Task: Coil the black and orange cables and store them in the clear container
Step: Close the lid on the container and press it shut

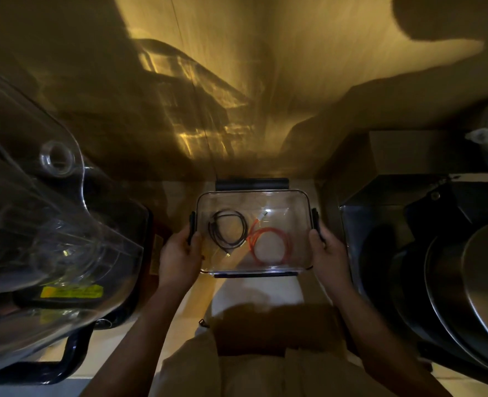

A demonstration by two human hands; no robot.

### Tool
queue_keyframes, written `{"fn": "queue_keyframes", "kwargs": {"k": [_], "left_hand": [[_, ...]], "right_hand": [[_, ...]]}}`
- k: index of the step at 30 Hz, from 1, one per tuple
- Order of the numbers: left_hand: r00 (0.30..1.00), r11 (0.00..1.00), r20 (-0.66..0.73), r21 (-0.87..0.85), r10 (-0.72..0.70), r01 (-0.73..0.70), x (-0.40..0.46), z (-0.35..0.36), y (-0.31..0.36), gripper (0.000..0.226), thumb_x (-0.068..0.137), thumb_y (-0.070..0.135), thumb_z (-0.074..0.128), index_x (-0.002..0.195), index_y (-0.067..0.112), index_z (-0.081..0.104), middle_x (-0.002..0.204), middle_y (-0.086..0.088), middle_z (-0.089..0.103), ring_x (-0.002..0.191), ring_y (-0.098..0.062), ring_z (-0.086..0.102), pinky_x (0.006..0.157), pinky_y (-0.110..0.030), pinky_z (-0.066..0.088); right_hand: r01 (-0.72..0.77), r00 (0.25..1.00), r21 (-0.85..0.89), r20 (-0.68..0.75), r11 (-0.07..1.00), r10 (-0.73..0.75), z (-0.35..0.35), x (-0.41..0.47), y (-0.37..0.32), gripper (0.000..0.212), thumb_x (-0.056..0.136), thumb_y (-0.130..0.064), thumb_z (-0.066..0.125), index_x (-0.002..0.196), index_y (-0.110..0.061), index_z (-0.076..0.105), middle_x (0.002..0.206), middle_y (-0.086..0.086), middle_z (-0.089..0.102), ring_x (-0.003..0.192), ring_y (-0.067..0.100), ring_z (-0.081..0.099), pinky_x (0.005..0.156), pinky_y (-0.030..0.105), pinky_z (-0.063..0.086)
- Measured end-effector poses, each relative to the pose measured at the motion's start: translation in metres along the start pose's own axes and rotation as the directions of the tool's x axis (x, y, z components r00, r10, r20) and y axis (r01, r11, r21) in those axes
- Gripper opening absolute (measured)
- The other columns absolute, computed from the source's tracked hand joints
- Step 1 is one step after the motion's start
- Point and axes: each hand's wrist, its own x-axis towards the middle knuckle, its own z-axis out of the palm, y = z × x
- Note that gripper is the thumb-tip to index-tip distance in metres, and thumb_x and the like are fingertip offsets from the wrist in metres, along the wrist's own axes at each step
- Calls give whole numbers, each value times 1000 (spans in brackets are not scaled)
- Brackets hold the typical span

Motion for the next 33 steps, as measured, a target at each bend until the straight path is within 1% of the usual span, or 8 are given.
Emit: {"fn": "queue_keyframes", "kwargs": {"k": [3, 7, 10, 18, 22, 24, 30, 33], "left_hand": [[999, 993, -20, 115, 39, -36, 5, 0, -4, 18, 100, 26, 50, 109, 25, 66, 87, -5, 62, 73, -15, 61, 61, -28, 44], [999, 994, -12, 105, 35, -34, 7, 3, -5, 24, 99, 24, 54, 120, 24, 65, 86, -4, 64, 70, -7, 59, 53, -21, 38], [1000, 996, -24, 93, 18, -16, 7, 5, -5, 29, 97, 23, 57, 126, 24, 63, 93, -2, 66, 71, 0, 57, 54, -16, 37], [999, 996, -26, 83, 36, -33, 12, 11, -15, 31, 94, 21, 61, 124, 29, 63, 85, 8, 62, 70, 3, 56, 55, -18, 41], [1000, 995, -14, 100, 10, -9, 18, 13, -25, 22, 93, 26, 62, 115, 23, 68, 89, -3, 63, 73, -10, 60, 61, -26, 45], [1000, 996, -23, 93, -6, 8, 20, 14, -25, 22, 94, 27, 61, 114, 24, 68, 88, 1, 60, 74, -7, 59, 63, -28, 48], [999, 1000, -23, 8, -28, 29, 24, 15, -27, 19, 93, 27, 63, 110, 22, 71, 85, 2, 70, 78, -14, 65, 66, -32, 52], [992, 979, 19, -163, -121, 123, 24, 15, -27, 9, 92, 23, 65, 98, 28, 71, 87, 3, 72, 82, -13, 68, 73, -34, 56]], "right_hand": [[37, 999, -53, -22, 998, -38, 0, 3, 2, 36, 103, -23, 46, 137, -16, 57, 123, 9, 64, 113, 23, 60, 96, 52, 51], [4, 1000, -51, 7, 999, -3, 0, 6, 6, 36, 103, -25, 44, 135, -16, 58, 123, 9, 63, 113, 23, 61, 95, 52, 52], [-32, 999, -19, -1, 999, 32, 1, 7, 8, 37, 103, -23, 45, 138, -16, 56, 125, 9, 64, 116, 24, 60, 98, 52, 51], [-60, 998, 13, 15, 998, 60, 1, 10, 14, 37, 103, -21, 46, 139, -16, 55, 125, 7, 66, 116, 23, 62, 100, 51, 51], [-58, 998, 26, 31, 998, 58, 2, 14, 15, 36, 103, -21, 46, 138, -17, 56, 121, 7, 69, 113, 22, 64, 98, 50, 52], [-65, 997, 13, 36, 998, 64, 2, 17, 18, 36, 103, -22, 47, 137, -18, 56, 121, 6, 69, 112, 22, 65, 97, 50, 53], [-58, 998, 24, 9, 998, 58, 2, 21, 25, 33, 101, -19, 50, 133, -21, 61, 116, 2, 73, 105, 15, 68, 89, 39, 58], [-54, 999, 20, 3, 998, 54, 1, 22, 24, 32, 100, -19, 52, 128, -26, 64, 112, -4, 74, 99, 7, 68, 81, 28, 58]]}}
